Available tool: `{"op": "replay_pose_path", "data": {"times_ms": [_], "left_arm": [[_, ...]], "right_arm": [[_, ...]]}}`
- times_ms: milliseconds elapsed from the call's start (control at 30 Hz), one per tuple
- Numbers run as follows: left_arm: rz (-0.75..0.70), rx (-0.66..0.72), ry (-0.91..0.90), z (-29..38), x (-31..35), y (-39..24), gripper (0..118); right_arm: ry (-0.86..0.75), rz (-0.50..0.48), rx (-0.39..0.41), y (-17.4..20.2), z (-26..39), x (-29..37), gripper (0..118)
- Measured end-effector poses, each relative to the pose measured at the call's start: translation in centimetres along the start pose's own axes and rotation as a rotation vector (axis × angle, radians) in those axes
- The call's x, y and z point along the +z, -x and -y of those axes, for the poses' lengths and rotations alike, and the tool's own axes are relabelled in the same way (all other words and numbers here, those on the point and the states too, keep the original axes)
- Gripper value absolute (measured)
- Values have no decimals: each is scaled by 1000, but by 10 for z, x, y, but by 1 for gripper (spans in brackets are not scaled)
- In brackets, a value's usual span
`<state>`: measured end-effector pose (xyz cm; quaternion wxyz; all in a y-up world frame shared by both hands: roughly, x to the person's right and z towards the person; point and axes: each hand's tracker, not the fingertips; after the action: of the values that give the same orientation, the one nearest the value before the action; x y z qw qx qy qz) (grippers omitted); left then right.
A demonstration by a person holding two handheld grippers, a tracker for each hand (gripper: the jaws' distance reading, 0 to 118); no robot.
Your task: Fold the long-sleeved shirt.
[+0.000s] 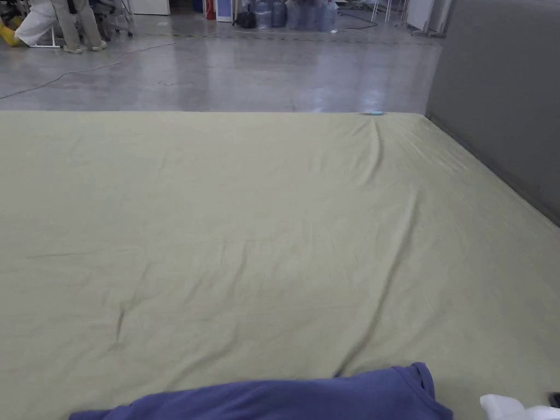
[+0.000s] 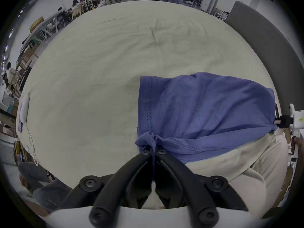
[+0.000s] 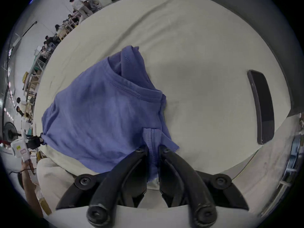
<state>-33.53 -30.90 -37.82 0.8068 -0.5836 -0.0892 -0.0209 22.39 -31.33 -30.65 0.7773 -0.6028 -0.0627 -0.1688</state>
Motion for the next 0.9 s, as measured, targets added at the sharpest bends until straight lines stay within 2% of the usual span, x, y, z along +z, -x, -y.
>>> {"op": "replay_pose_path", "data": {"times_ms": [133, 167, 200, 233, 267, 300, 367, 467, 500, 533, 567, 600, 633, 667, 733, 800, 867, 900], "left_arm": [[-14, 10, -14, -1, 2, -3, 0], [-14, 37, -19, -2, 9, -2, 3], [-23, 66, -42, -3, 18, -2, 25], [-43, 85, -82, -6, 30, -2, 63], [-40, 91, -112, -7, 43, 0, 110], [-20, 93, -137, -8, 55, -1, 117], [58, 112, -263, -3, 87, -4, 115], [146, 111, -282, 9, 102, -13, 114], [175, 106, -265, 12, 102, -16, 111], [187, 98, -221, 9, 104, -27, 96], [184, 79, -192, 13, 99, -33, 74], [185, 66, -185, 17, 96, -37, 59], [179, 56, -169, 22, 87, -40, 59], [182, 71, -161, 22, 56, -20, 0], [253, 109, -100, 24, 41, -9, 0], [341, 203, -159, 23, 50, 2, 0], [426, 272, -194, 12, 48, 28, 0], [456, 300, -205, 8, 46, 37, 12]], "right_arm": [[26, 8, 26, 3, -5, -2, 8], [35, 21, 56, 7, -8, 3, 17], [34, 33, 130, 11, -10, 10, 38], [-1, 51, 189, 17, -10, 24, 66], [-52, 58, 191, 21, -9, 39, 92], [-103, 36, 184, 23, -9, 54, 94], [-195, -28, 168, 33, -9, 88, 94], [-259, -143, 156, 49, -2, 112, 94], [-258, -166, 152, 53, 1, 113, 90], [-246, -188, 150, 59, 5, 111, 74], [-244, -200, 158, 64, 10, 107, 38], [-239, -202, 176, 70, 12, 101, 23], [-225, -204, 186, 77, 16, 93, 23], [-205, -211, 186, 79, 15, 89, 0], [-157, -273, 192, 84, 17, 80, 0], [-154, -346, 172, 86, 16, 79, 0], [-148, -380, 175, 88, 16, 80, 0], [-153, -387, 181, 89, 14, 82, 0]]}}
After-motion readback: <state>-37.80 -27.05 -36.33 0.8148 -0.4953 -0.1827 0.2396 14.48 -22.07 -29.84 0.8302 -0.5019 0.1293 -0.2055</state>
